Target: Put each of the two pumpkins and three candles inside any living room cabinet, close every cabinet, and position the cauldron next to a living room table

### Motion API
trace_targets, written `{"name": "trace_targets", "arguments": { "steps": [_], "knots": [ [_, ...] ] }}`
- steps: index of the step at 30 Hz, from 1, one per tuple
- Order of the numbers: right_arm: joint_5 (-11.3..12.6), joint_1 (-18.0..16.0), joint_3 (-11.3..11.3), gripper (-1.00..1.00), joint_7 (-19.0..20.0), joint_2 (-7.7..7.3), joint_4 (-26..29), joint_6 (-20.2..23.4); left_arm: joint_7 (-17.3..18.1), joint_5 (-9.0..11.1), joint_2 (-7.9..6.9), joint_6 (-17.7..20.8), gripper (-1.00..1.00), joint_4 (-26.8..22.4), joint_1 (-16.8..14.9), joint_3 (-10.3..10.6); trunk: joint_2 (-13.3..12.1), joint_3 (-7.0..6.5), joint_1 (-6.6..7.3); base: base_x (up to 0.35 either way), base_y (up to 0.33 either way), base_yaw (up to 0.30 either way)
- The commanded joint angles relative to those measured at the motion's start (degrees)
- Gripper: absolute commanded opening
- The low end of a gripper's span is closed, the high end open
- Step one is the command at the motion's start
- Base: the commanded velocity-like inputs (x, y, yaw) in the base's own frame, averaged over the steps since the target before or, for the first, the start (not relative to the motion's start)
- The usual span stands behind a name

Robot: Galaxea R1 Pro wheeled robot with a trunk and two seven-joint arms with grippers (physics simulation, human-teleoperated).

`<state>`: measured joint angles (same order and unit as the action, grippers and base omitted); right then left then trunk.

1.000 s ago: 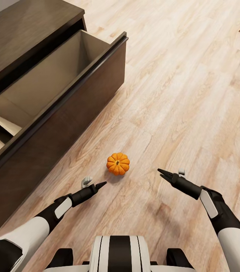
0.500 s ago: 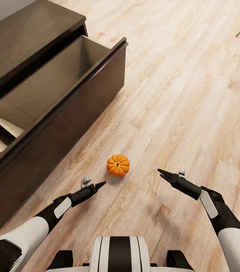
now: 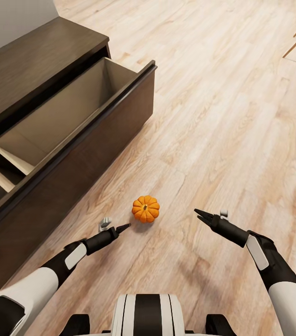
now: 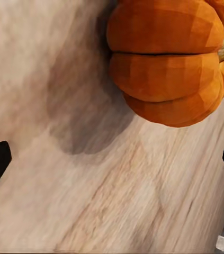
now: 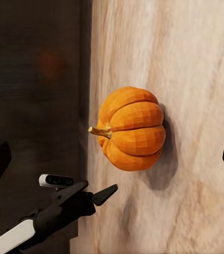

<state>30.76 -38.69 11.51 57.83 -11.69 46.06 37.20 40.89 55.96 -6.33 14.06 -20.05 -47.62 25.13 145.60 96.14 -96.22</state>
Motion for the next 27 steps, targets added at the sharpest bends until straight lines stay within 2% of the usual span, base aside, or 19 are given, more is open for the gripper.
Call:
{"name": "trace_targets", "arguments": {
  "steps": [1,8,14,17,18,20,23,27],
  "knots": [
    [0.0,0.0,0.0,1.00,0.0,0.00,0.0,0.0,0.0,0.0,-0.32,0.0,1.00,0.1,0.0,0.0,0.0,0.00,0.00,0.000,0.000,0.000],
    [0.0,0.0,0.0,1.00,0.0,0.00,0.0,0.0,0.0,0.0,-0.92,0.0,1.00,0.1,0.1,0.0,0.0,0.00,0.00,0.000,0.000,0.000],
    [0.0,0.0,0.0,1.00,0.0,0.00,0.0,0.0,0.6,0.0,-1.02,0.0,1.00,-0.3,0.1,0.0,0.1,1.33,-0.15,0.000,0.000,0.000],
    [0.0,0.0,0.0,1.00,0.0,0.00,-0.1,0.0,3.3,-0.1,-1.17,0.0,1.00,-0.3,0.1,0.0,0.1,1.99,-0.23,0.000,0.000,0.000],
    [0.0,0.0,0.0,1.00,0.0,0.00,-0.1,0.0,6.0,-0.1,-1.41,0.0,1.00,-0.2,0.0,-0.1,0.1,2.22,-0.26,0.000,0.000,0.000],
    [0.0,0.0,0.0,1.00,0.0,0.00,-0.1,0.0,10.1,-0.1,-2.89,0.1,1.00,-0.3,0.0,-0.2,0.2,2.66,-0.31,0.000,0.000,0.000],
    [0.0,0.0,0.0,1.00,0.0,0.00,0.0,0.0,11.3,-0.1,-3.67,0.1,1.00,-0.4,0.0,-0.2,0.2,3.32,-0.39,0.000,0.000,0.000],
    [-0.1,0.0,0.0,1.00,0.0,0.00,0.2,0.0,11.9,-0.1,-3.94,0.0,1.00,-0.6,0.0,-0.3,0.3,4.21,-0.49,0.000,0.000,0.000]
  ]
}}
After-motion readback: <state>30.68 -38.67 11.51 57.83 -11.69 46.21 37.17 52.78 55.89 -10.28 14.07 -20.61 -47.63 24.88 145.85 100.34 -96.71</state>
